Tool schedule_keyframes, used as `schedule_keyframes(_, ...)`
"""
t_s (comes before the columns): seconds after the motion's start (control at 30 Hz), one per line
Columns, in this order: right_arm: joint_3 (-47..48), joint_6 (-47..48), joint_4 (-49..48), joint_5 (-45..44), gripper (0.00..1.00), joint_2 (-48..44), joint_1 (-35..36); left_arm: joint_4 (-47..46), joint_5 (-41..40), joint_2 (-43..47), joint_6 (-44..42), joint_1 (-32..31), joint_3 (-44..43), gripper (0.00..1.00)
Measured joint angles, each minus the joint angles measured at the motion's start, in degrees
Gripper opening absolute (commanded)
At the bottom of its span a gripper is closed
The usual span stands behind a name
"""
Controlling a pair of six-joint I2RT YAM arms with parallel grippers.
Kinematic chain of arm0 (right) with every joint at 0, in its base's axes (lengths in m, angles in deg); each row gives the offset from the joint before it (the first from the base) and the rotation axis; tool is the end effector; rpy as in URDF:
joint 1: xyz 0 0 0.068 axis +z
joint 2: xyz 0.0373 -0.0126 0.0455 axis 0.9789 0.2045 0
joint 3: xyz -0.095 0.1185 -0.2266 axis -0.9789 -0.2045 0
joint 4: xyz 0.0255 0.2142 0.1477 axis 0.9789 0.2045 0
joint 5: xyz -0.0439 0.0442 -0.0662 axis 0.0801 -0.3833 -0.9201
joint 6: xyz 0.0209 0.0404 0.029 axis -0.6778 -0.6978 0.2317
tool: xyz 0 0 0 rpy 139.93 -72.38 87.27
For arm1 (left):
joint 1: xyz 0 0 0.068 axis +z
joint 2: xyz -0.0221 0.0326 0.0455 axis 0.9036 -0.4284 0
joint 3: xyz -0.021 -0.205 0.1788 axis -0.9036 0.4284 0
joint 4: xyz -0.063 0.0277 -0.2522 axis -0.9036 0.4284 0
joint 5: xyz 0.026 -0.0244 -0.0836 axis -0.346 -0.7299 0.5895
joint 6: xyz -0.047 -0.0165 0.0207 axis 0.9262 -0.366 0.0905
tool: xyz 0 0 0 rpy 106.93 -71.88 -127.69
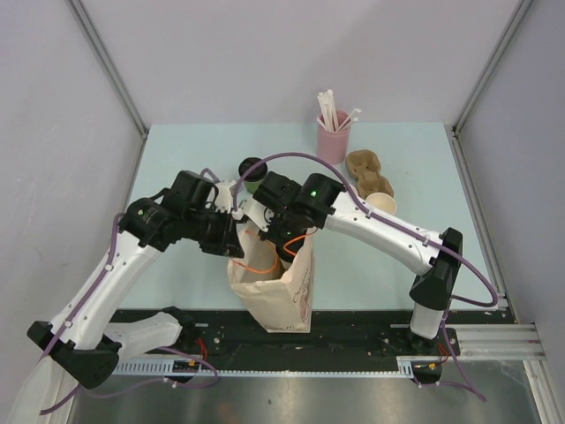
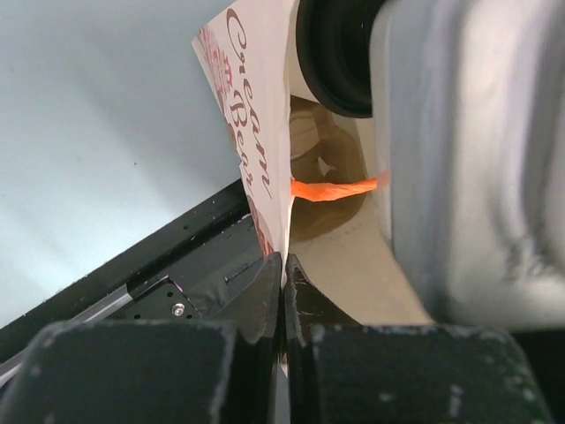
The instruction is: Pack the takeout coffee
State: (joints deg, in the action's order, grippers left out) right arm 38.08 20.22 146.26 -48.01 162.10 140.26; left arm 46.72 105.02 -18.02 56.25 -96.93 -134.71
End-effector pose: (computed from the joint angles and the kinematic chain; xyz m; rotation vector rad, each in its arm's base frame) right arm 0.1648 0.3182 0.3566 -1.7243 2.2050 0.3616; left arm 0.1422 -0.1053 0.3661 0.4387 2.6263 -0.8084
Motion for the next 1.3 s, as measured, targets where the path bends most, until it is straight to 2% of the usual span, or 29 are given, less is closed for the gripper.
schedule_keyframes(0.1, 0.0, 0.8, -0.2, 0.4, 0.0, 0.5, 0.0, 1.8, -1.4, -1.3, 0.0, 0.3, -1.7, 0.03)
schedule_keyframes(0.2, 0.0, 0.9, -0.8, 1.2, 0.0, 0.8, -0.3, 2.6, -3.3, -2.1, -0.9, 0.3, -2.8, 0.14)
schedule_keyframes(0.3, -2.1, 0.7, -3.6, 2.0, 0.0, -0.1, -0.4, 2.8, -4.7, -2.3, -2.0, 0.3, -3.8, 0.29)
schedule_keyframes(0.33, -3.2, 0.7, -4.6, 2.4, 0.0, -0.5, -0.3, 2.8, -4.9, -2.2, -2.3, 0.3, -4.0, 0.38)
schedule_keyframes(0.4, -5.3, 0.6, -5.7, 3.1, 0.0, -1.2, -0.1, 3.0, -6.1, -2.2, -2.9, 0.3, -4.0, 0.48)
schedule_keyframes(0.7, -9.4, -0.2, -6.6, 5.0, 0.0, -1.1, 0.8, 3.2, -9.6, -2.2, -4.6, 1.1, -4.8, 0.58)
schedule_keyframes(1.03, -11.7, -1.2, -10.3, 5.3, 0.01, -1.1, 0.8, 3.4, -11.9, -1.8, -6.1, 1.2, -5.0, 0.61)
schedule_keyframes(1.07, -11.7, -1.2, -10.5, 5.4, 0.04, -0.9, 0.8, 3.4, -12.1, -1.8, -6.2, 1.2, -5.0, 0.61)
schedule_keyframes(1.1, -11.7, -1.2, -10.7, 5.4, 0.13, -0.8, 0.8, 3.4, -12.3, -1.7, -6.4, 1.2, -5.0, 0.62)
schedule_keyframes(1.17, -11.7, -1.2, -10.9, 5.5, 0.17, -0.7, 0.8, 3.4, -12.7, -1.6, -6.5, 1.2, -5.0, 0.62)
schedule_keyframes(1.2, -11.7, -1.2, -11.0, 5.5, 0.24, -0.7, 0.8, 3.4, -12.8, -1.5, -6.5, 1.2, -5.0, 0.62)
schedule_keyframes(1.27, -11.7, -1.2, -11.0, 5.3, 0.28, -0.8, 0.9, 3.4, -13.0, -1.4, -6.7, 1.2, -5.0, 0.62)
schedule_keyframes(1.3, -11.6, -1.2, -11.0, 5.2, 0.34, -0.9, 0.9, 3.4, -13.2, -1.3, -6.8, 1.2, -5.0, 0.62)
